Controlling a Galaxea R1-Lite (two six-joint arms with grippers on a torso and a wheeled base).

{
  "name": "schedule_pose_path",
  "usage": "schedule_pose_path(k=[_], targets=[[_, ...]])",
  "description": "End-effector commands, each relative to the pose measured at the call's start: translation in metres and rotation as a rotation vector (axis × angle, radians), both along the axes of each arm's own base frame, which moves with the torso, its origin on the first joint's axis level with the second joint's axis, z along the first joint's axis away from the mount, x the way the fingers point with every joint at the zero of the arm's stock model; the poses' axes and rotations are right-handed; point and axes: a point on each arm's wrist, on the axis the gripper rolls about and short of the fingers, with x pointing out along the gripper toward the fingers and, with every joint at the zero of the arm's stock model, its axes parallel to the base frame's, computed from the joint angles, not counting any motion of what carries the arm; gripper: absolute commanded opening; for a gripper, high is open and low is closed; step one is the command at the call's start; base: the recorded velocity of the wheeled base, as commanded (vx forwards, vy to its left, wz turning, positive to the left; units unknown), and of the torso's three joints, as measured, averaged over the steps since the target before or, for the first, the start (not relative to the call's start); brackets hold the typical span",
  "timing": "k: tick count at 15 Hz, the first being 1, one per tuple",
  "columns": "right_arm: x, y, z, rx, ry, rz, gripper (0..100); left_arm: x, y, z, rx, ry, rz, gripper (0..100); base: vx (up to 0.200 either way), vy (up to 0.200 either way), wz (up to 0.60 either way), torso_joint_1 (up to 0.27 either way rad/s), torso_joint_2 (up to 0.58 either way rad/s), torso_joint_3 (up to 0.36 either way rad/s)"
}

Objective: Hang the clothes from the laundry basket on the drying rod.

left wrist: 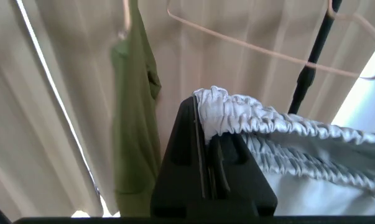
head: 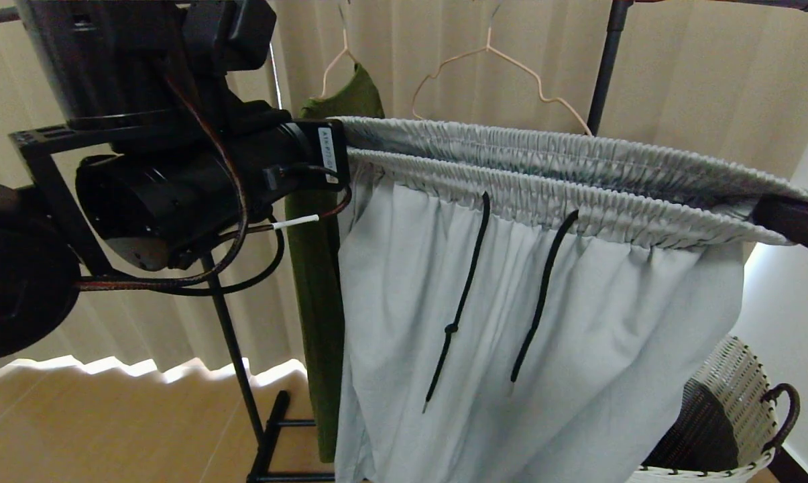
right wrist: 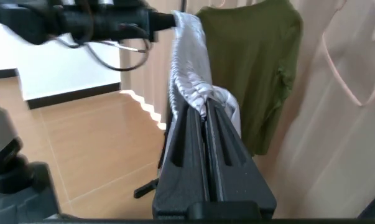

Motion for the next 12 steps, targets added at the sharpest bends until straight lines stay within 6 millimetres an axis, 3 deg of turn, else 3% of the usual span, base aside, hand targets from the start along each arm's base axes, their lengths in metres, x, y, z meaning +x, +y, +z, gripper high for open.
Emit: schedule_pose_path(k=[1, 3, 7, 11, 12], targets=[[-0.003, -0.002, -0.001, 0.003, -0.009, 0.001, 0, 0.004, -0.003, -0.006, 0.011, 0.015, 0.001, 0, 0.000, 0.000, 0.00, 0.000, 0.00, 0.000], [0.000, -0.001, -0.002, -0.016, -0.016, -0.011, 0, 0.002, -0.002, -0.008, 0.019, 0.026, -0.002, 0, 0.000, 0.000, 0.00, 0.000, 0.00, 0.000], [0.036, -0.001, -0.011, -0.120, -0.021, -0.152, 0, -0.034, 0.024, 0.002, 0.080, 0.056, -0.049, 0, 0.000, 0.000, 0.00, 0.000, 0.00, 0.000], [0.078, 0.012, -0.016, -0.088, -0.083, -0.210, 0, -0.083, 0.054, 0.021, 0.087, 0.084, -0.262, 0, 0.000, 0.000, 0.00, 0.000, 0.00, 0.000], [0.080, 0.013, -0.016, -0.085, -0.087, -0.214, 0, -0.085, 0.055, 0.021, 0.088, 0.087, -0.276, 0, 0.000, 0.000, 0.00, 0.000, 0.00, 0.000]])
